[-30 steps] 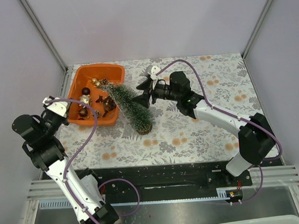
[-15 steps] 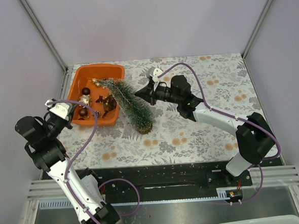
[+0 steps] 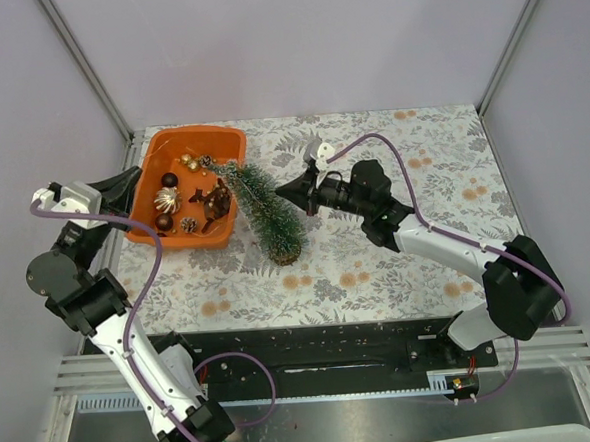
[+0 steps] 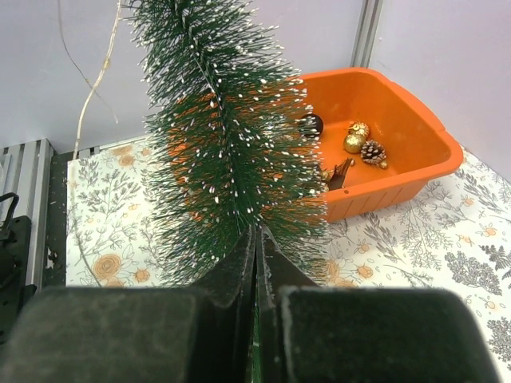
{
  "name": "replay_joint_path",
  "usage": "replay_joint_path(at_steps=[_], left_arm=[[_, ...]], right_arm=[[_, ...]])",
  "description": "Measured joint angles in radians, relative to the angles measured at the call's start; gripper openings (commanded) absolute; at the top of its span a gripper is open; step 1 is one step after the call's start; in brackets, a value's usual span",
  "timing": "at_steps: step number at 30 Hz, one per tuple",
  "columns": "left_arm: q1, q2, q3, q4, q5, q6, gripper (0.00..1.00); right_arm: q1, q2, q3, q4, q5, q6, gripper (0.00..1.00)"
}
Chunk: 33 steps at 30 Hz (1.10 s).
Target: Decorate the small christmas tree
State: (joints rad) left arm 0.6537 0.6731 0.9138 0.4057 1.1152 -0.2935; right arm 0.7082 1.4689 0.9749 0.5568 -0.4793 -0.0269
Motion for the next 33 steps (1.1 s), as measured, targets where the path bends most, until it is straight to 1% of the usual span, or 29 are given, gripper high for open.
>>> replay_joint_path(at_steps=[3, 7, 11, 17, 22, 27, 33], left_arm=[[0.0, 0.001, 0.019, 0.061, 0.027, -0.061, 0.0], [0.0, -0.019, 0.026, 0.082, 0.053, -0.095, 0.0], [0.0, -0.012, 0.06, 0.135, 0.053, -0.169, 0.0], [0.0, 0.068, 0.212, 0.233, 0.008, -0.301, 0.0], [-0.001, 0.114, 0.357, 0.314, 0.0, -0.39, 0.0], [-0.014, 0.124, 0.461, 0.385, 0.018, -0.436, 0.0], [-0.03, 0.169, 0.634, 0.431, 0.041, -0.459, 0.0]], right_arm=[[0.0, -0.002, -0.008, 0.0, 0.003, 0.005, 0.0], [0.0, -0.002, -0.021, 0.0, 0.013, 0.01, 0.0], [0.0, -0.005, -0.032, 0.001, 0.018, 0.028, 0.0], [0.0, -0.01, -0.04, 0.0, 0.018, 0.051, 0.0], [0.0, -0.01, -0.052, 0.0, 0.018, 0.064, 0.0], [0.001, -0.009, -0.06, 0.0, 0.019, 0.072, 0.0], [0.001, -0.008, -0.061, 0.001, 0.024, 0.079, 0.0]])
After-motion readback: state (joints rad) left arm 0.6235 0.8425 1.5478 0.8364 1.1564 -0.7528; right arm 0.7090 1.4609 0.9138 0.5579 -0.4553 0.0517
